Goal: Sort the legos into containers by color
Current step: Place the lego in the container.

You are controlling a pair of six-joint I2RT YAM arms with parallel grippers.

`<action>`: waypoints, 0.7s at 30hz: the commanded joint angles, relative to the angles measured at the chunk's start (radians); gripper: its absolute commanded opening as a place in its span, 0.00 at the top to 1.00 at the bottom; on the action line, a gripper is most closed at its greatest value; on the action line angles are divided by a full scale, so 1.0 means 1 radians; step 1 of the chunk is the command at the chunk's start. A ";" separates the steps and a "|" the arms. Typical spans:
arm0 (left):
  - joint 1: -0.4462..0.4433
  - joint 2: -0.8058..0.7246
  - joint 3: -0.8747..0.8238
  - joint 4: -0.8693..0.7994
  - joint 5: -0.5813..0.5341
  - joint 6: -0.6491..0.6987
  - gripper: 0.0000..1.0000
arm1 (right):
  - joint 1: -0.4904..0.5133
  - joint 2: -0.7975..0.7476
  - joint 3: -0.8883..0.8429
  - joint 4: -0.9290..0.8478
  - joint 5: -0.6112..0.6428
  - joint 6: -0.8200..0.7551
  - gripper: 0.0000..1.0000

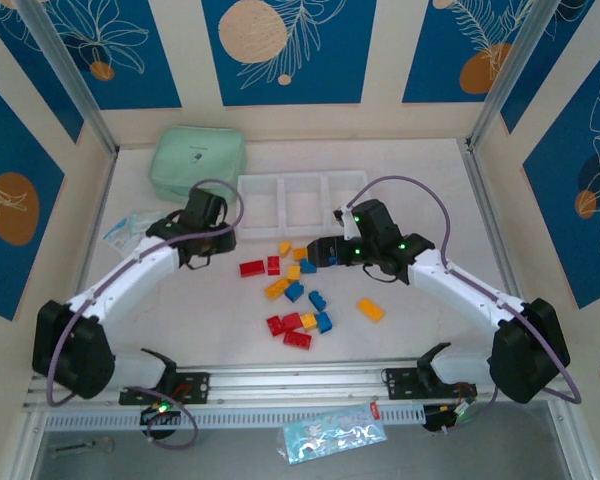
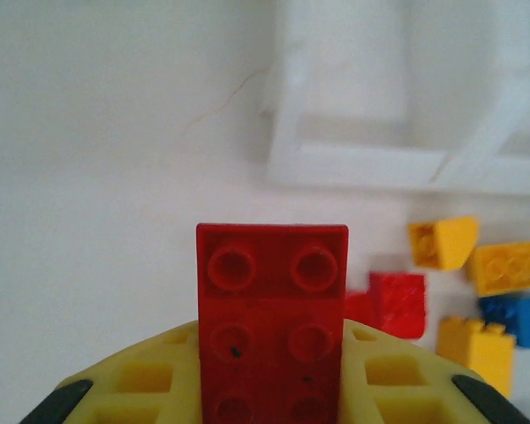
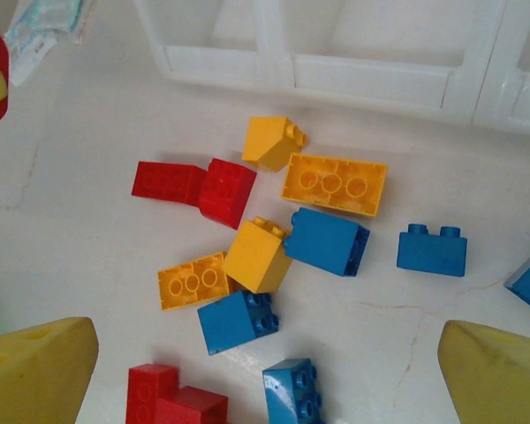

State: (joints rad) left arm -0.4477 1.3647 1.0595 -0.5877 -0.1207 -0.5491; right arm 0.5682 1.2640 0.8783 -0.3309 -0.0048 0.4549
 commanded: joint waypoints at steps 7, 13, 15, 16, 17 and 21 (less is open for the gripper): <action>-0.026 0.361 0.328 0.017 -0.064 0.060 0.88 | -0.064 0.069 0.063 0.023 -0.066 0.012 0.01; -0.026 0.565 0.530 -0.004 -0.126 0.107 0.88 | -0.076 0.092 0.083 0.001 -0.069 -0.005 0.01; -0.026 0.626 0.588 -0.008 -0.132 0.119 0.87 | -0.081 0.092 0.078 0.001 -0.064 -0.005 0.01; -0.026 0.653 0.618 -0.015 -0.134 0.125 0.87 | -0.086 0.093 0.076 0.001 -0.066 -0.005 0.01; -0.026 0.678 0.641 -0.027 -0.140 0.124 0.86 | -0.089 0.096 0.077 0.000 -0.068 -0.004 0.01; -0.026 0.747 0.710 -0.060 -0.151 0.123 0.76 | -0.099 0.097 0.088 -0.010 -0.083 -0.008 0.01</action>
State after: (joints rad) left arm -0.4679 2.0804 1.7203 -0.5911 -0.2401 -0.4492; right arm 0.4759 1.3468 0.9318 -0.3096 -0.0544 0.4664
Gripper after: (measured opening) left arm 0.287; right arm 0.991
